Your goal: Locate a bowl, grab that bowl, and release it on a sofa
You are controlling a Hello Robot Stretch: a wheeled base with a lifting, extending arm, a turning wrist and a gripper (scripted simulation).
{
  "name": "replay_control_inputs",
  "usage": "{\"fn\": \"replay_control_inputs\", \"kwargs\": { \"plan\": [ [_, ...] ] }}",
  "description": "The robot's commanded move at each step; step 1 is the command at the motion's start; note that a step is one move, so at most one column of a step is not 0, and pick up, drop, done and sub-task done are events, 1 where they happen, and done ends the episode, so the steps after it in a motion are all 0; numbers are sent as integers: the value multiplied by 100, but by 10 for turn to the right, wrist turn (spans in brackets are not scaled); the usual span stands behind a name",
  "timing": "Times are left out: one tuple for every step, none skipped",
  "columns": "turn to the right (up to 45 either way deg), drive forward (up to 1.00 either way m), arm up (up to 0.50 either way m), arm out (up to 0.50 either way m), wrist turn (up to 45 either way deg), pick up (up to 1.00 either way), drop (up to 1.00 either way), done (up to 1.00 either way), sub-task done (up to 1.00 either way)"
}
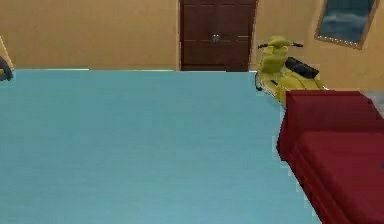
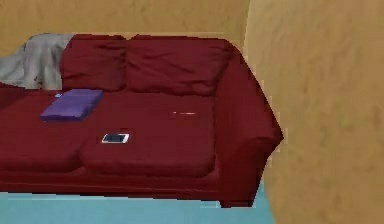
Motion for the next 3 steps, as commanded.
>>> {"fn": "replay_control_inputs", "kwargs": {
  "plan": [
    [-450,0,0,0,0,0,0,0,0],
    [-210,0,0,0,0,0,0,0,0],
    [0,100,0,0,0,0,0,0,0]
  ]
}}
